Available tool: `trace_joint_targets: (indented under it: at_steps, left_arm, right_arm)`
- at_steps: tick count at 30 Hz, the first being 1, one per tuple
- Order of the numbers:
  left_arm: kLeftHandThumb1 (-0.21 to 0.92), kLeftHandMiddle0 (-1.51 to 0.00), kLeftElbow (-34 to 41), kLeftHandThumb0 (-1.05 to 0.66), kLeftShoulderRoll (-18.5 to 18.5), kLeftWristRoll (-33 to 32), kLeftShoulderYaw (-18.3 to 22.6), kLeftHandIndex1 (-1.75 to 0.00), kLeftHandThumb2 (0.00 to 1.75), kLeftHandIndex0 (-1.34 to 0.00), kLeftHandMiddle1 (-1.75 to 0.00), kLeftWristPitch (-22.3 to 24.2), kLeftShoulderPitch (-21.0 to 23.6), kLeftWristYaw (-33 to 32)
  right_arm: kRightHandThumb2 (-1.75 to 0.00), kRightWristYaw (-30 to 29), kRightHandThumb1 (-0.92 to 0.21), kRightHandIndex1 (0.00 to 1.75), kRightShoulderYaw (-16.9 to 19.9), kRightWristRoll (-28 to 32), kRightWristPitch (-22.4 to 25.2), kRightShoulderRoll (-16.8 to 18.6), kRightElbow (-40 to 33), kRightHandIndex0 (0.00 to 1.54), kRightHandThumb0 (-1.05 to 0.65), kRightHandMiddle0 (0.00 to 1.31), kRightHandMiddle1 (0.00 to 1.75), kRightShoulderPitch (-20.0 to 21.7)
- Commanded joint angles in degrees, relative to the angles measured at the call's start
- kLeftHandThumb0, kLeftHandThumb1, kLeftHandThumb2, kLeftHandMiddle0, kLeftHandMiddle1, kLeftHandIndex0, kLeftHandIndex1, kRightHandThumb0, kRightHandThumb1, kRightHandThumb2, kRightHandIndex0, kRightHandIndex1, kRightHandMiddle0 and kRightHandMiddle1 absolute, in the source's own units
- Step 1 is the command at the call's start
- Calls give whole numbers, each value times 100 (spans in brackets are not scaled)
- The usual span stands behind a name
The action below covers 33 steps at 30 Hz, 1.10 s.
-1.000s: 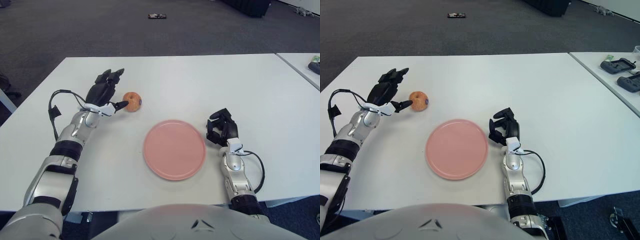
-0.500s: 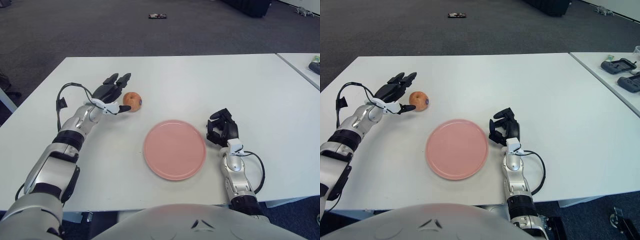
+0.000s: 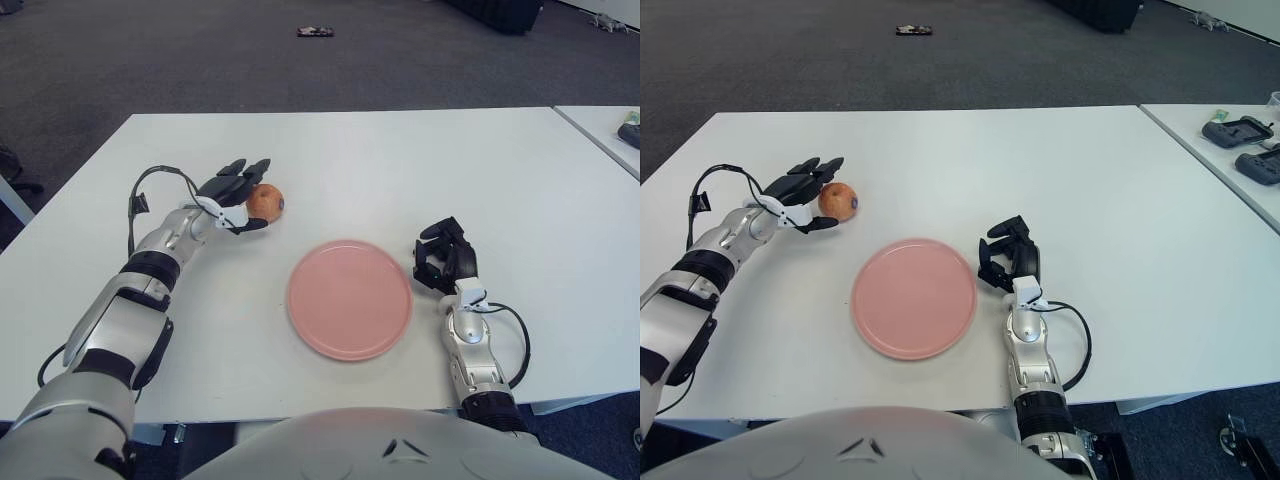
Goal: Put the apple into the plate.
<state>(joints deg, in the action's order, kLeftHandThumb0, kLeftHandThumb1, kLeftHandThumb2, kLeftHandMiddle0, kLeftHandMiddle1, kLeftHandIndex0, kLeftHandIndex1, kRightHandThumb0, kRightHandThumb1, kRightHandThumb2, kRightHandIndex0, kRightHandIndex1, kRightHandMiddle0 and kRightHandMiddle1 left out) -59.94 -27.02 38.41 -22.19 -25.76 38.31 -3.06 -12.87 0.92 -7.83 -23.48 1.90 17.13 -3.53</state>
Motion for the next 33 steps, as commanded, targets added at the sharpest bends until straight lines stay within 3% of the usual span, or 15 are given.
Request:
trace_joint_targets:
  at_steps: [1, 18, 24, 33]
  left_arm:
    - [57, 0, -221, -105, 127, 59, -133, 0, 78, 0, 0, 136, 275, -6]
    - [59, -1, -829, -101, 474, 275, -680, 0, 78, 0, -1, 279, 619, -228]
    - [58, -2, -1003, -99, 573, 526, -1052, -1, 79, -1, -2, 276, 731, -102]
    - [57, 0, -1223, -91, 725, 838, -1593, -20, 83, 0, -9, 340, 848, 176]
  right_arm:
    - [-99, -39, -58, 148, 33, 0, 102, 15, -29, 56, -40, 41, 175, -58]
    - [-99, -73, -58, 148, 27, -17, 215, 25, -132, 57, -40, 40, 175, -113]
    - [-100, -86, -58, 149, 22, -33, 248, 20, -164, 58, -40, 41, 175, -127]
    - [-100, -91, -57, 148, 19, -39, 218, 10, -166, 58, -40, 41, 175, -133]
